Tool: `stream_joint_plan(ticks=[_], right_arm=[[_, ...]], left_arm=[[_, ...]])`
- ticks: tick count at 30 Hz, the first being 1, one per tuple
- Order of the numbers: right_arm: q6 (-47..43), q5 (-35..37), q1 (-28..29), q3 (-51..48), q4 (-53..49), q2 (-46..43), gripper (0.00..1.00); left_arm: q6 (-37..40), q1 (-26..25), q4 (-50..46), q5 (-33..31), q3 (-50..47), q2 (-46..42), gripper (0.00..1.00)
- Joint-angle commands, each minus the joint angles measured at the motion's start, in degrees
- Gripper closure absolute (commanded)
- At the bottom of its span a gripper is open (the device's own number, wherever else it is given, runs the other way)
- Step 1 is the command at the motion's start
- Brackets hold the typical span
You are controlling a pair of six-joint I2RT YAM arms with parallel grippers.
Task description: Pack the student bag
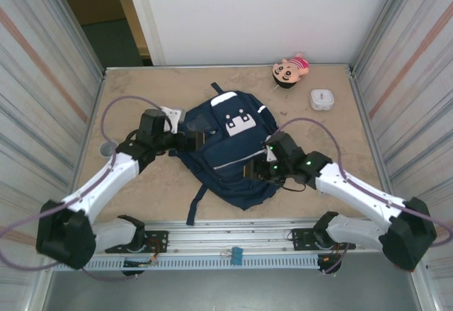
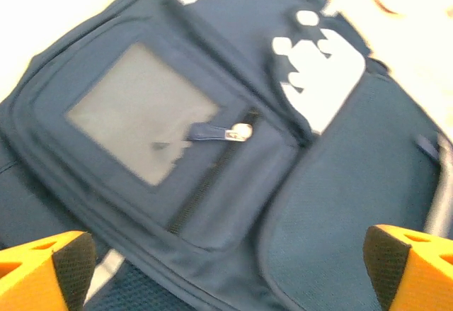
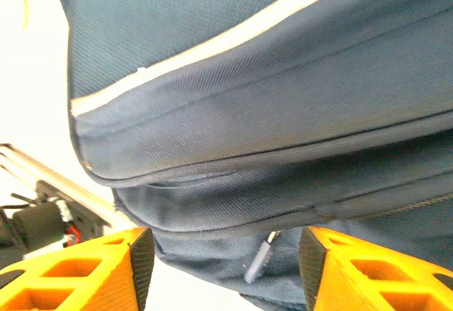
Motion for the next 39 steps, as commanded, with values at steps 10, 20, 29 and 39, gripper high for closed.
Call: stream_joint_plan(ticks=[10,20,29,39], right_arm=[[-5.5,-10.4,-15.6,-2.7,-2.4,-11.2,0.43],[-6.2,-11.1,-15.9,-3.6,-1.0,-10.2,0.44],[-7.4,-2.5,-13.2,-4.0,-4.6,-13.3,0.47],[-6.0,10.0,1.0,-6.2,4.4,-12.5,0.46]], left_arm=[[35.2,-26.7,-7.5,-2.5,4.7,4.5,0.05],[32.1,-28.6,-4.8,-11.9,12.6,21.2,0.08],[26.0,-28.5,-1.5,-12.0,12.1,17.3,0.99],[16.7,-24.7,0.1,-4.2,13.0,10.4,1.00]])
